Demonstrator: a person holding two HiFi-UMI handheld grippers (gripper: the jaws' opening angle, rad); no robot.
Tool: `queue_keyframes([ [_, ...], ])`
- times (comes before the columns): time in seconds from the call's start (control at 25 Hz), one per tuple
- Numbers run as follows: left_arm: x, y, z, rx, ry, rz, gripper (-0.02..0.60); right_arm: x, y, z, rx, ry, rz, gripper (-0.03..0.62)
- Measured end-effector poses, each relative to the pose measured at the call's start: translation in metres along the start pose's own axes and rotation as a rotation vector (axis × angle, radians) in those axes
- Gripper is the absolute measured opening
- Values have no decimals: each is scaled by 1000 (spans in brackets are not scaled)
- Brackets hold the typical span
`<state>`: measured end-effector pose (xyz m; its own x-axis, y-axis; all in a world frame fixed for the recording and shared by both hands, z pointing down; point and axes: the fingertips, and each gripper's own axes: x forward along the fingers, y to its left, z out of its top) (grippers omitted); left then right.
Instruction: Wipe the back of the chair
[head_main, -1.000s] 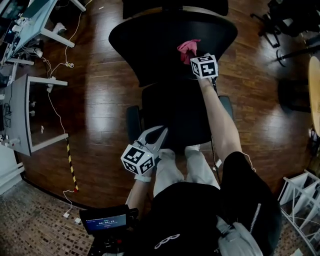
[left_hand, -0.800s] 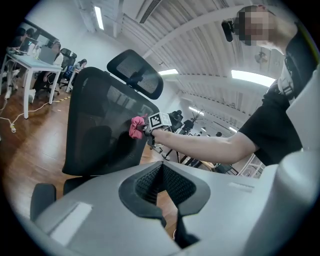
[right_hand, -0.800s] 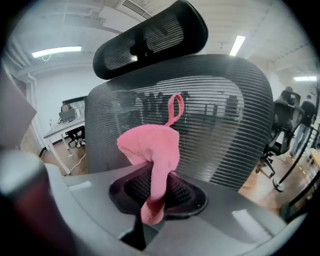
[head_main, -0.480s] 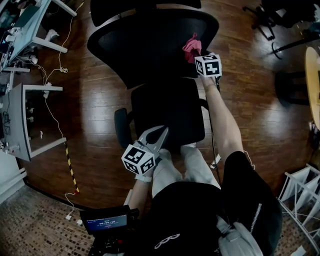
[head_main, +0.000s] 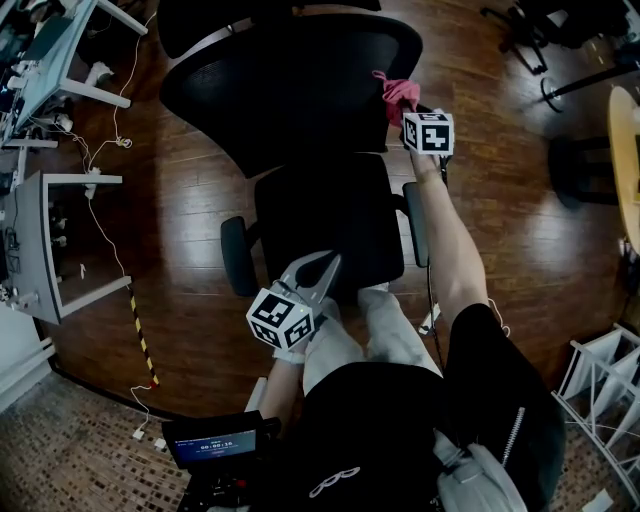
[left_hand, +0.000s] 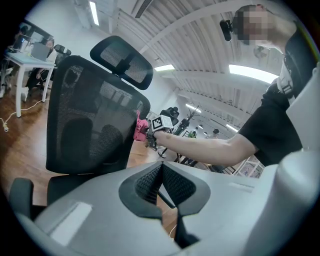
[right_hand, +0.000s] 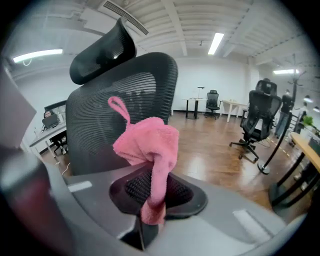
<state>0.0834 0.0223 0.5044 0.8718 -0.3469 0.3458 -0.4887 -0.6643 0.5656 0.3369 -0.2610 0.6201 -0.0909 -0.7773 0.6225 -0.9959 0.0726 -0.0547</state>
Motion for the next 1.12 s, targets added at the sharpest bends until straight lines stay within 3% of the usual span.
queue_keyframes([
  [0.12,-2,1,-2,-3,-1,-1,-9,-7,-22,-10,51,16,-61,44],
  [0.28,-9,5,-2,-13,-1,-2,-8,-6,-19,-19,46,44,-69,44],
  [0.72,-46,38,-3,-44,-25,31,-9,29,78,-17,-107,80,-3,43],
  [1.12,-92,78,-5,-85,-51,69,-9,51,150,-16,-143,95,21,41],
])
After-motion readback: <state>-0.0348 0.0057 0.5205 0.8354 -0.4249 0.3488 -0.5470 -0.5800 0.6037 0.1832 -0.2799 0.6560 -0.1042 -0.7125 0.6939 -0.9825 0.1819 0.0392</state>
